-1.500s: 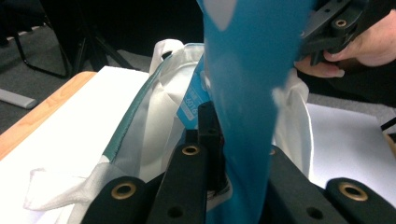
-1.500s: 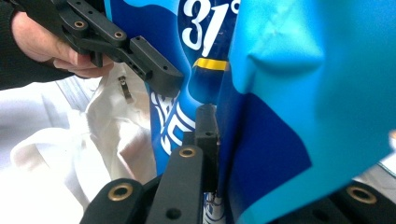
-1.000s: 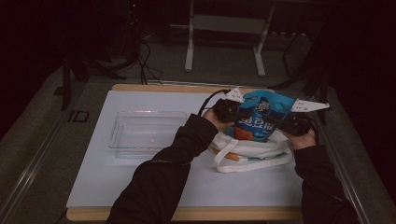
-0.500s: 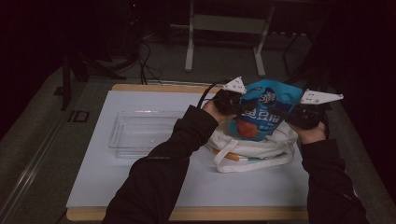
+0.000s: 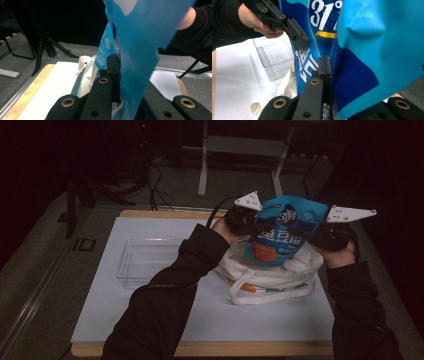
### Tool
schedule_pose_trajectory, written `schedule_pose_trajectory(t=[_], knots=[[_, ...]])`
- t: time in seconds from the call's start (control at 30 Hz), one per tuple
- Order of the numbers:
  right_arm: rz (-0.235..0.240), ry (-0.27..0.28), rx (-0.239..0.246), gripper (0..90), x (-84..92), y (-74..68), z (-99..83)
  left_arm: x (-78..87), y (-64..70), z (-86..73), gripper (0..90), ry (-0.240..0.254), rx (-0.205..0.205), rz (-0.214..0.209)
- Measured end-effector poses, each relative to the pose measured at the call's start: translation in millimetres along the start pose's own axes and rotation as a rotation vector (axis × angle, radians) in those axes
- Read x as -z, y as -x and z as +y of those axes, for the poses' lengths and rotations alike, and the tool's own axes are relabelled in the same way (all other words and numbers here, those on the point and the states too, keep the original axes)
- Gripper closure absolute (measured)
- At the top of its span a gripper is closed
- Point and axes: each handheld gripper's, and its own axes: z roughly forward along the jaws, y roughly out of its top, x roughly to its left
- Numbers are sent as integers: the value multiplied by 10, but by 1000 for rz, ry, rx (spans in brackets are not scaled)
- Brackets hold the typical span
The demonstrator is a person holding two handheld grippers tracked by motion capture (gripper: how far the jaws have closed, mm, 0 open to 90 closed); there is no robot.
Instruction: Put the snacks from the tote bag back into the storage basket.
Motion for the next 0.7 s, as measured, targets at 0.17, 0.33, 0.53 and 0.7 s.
schedule_pose_trajectory(t=[0.17,0.33,0.53,0.7], knots=[[16,7,15,885,-6,-54,112,139,16,59,900,2,2,-5],[32,12,28,886,-37,-108,230,283,31,101,900,-4,-9,0],[58,18,45,886,-123,-167,347,467,43,104,900,-9,-7,9],[78,21,60,885,-210,-227,448,627,45,89,900,-8,-6,19]])
